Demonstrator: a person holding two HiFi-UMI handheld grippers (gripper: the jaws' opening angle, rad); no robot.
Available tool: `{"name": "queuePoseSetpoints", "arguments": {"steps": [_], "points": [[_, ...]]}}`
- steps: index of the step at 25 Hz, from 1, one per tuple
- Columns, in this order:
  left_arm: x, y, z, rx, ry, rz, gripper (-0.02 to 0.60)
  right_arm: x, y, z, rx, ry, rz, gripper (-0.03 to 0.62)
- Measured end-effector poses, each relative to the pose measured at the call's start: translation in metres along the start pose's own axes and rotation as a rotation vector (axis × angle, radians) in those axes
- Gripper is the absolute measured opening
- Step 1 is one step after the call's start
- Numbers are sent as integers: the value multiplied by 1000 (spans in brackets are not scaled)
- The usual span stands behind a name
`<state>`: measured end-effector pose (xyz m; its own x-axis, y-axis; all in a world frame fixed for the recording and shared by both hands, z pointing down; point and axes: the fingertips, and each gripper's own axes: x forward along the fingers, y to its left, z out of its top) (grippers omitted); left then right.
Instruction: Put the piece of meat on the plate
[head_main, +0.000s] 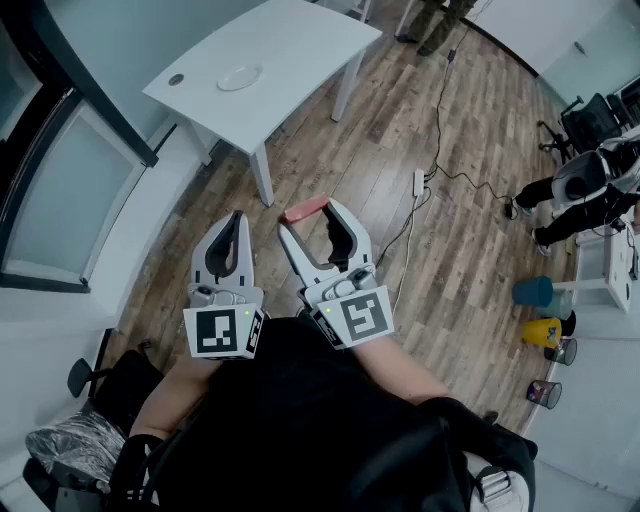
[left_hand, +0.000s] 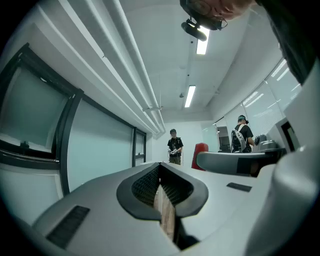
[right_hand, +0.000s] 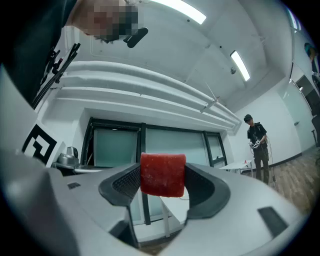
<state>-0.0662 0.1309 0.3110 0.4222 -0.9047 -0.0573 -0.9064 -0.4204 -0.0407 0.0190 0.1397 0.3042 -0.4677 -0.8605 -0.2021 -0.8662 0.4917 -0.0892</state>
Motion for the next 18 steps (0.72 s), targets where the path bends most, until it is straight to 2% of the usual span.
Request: {"name": "queuePoseSetpoints", "arguments": {"steps": [5,12,18], "points": [[-3,-12,2,23,-3,-5,3,-9,-6,-2,-1,14,3,276],[-6,-11,-9,27,22,22,3,-15,-3,-12,39,36,48,276],[-5,-23,-13,22,36,28,3,-21,-16,-9,51,26,45,276]]}}
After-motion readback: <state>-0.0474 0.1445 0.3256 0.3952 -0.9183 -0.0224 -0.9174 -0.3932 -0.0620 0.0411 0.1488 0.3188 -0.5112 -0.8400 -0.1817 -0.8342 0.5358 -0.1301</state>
